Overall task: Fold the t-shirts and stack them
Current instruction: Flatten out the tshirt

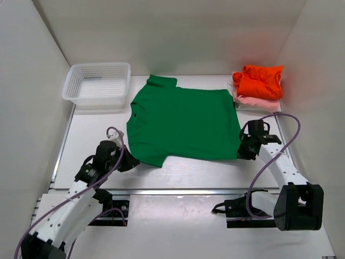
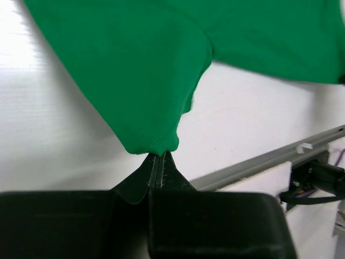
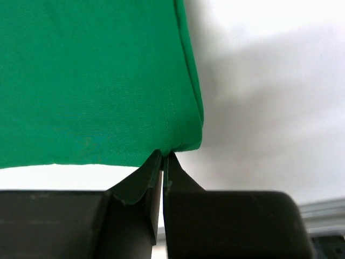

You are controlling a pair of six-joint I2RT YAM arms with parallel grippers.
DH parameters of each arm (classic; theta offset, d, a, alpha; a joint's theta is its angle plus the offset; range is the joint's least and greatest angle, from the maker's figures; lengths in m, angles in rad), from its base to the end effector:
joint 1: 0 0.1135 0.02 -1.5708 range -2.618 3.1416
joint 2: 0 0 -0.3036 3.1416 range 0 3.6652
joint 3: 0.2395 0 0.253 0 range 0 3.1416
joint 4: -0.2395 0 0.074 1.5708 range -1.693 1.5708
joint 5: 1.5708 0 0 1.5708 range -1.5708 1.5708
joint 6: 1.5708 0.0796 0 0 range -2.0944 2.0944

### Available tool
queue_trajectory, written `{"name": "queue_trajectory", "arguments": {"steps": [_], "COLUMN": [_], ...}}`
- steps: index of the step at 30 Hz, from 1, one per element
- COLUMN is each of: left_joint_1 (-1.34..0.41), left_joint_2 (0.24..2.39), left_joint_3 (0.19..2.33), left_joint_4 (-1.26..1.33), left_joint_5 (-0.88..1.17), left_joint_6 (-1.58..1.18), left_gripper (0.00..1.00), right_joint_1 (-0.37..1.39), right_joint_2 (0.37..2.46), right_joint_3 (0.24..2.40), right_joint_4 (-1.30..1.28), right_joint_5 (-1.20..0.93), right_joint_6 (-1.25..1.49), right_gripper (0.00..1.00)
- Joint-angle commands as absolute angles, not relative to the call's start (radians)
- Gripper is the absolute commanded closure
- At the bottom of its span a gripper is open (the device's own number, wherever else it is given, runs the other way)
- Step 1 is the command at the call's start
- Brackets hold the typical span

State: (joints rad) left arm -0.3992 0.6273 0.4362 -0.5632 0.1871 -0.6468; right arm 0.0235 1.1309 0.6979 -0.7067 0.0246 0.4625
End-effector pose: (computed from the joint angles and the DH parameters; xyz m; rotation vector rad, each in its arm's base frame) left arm 0.1212 -0.0672 0.1997 -0.2019 2.4197 -0.7214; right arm 0.2032 0.0028 0.2000 0.5984 2.6485 0.1106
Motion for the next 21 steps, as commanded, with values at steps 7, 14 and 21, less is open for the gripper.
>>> {"name": "queue_trajectory", "arguments": {"steps": [7, 14, 21], "left_joint_1": [-0.344, -0.313, -0.302], "left_joint_2": [0.445, 0.413, 0.575], "left_joint_3": [0.563, 0.658, 0.707], "left_joint_4": [-0.814, -0.836, -0.669], "left_joint_5": [0.276, 0.313, 0.241], "left_joint_6": [-0.679, -0.68, -0.652], "left_gripper": [1.0, 1.0, 1.0], "right_joint_1": [0.144, 0.088, 0.051], "right_joint_2": [1.086, 0.95, 1.057], "right_joint_3": [0.762, 0.727, 0.799], "right_joint_4": [-0.946, -1.037, -1.022], "right_joint_5": [-0.028, -0.069, -0.1], "right_joint_6": [0.483, 0.463, 0.382], "right_gripper": [1.0, 1.0, 1.0]}}
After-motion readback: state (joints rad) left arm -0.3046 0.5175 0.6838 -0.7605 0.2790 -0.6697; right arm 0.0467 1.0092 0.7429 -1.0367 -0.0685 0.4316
